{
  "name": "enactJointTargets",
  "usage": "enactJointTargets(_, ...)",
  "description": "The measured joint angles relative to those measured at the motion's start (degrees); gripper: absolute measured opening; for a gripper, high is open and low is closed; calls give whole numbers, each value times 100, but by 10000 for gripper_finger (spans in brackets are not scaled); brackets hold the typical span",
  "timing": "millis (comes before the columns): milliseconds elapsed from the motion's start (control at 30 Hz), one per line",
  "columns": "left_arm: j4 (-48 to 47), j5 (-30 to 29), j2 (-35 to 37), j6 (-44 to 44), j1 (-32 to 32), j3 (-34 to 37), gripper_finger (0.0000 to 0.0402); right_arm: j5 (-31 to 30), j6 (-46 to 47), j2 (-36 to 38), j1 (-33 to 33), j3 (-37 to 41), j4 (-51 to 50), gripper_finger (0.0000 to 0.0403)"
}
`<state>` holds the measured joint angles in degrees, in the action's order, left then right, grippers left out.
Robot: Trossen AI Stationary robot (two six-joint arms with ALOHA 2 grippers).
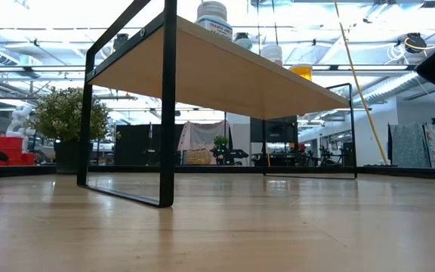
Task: Pick and place medicine bottles onto shelf by color
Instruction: Put the right small orange pill bottle on the shelf
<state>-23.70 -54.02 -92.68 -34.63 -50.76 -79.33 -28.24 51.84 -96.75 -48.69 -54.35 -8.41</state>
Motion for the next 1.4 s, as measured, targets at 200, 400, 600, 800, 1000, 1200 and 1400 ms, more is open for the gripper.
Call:
enactJointTargets(200,16,-2,0,63,121,0,202,767,-499,153,371,-30,518,122)
enactJointTargets(400,-3,1,0,135,273,0,203,878,-1098,601,626,-42,792,122)
enactJointTargets(600,-7,290,-2,270,399,0,203,678,-1603,920,723,-39,1144,121)
enactJointTargets(800,3,319,-2,522,516,0,204,582,-2157,1158,868,-40,1474,121)
enactJointTargets(1000,149,418,-4,901,693,0,235,576,-2428,1416,1130,-42,1465,121)
enactJointTargets(1200,375,1195,-4,906,1067,0,278,581,-2697,1619,1385,-42,1441,121)
enactJointTargets(1400,473,1464,-92,1027,1453,-2,284,602,-3007,1877,1618,-184,1411,121)
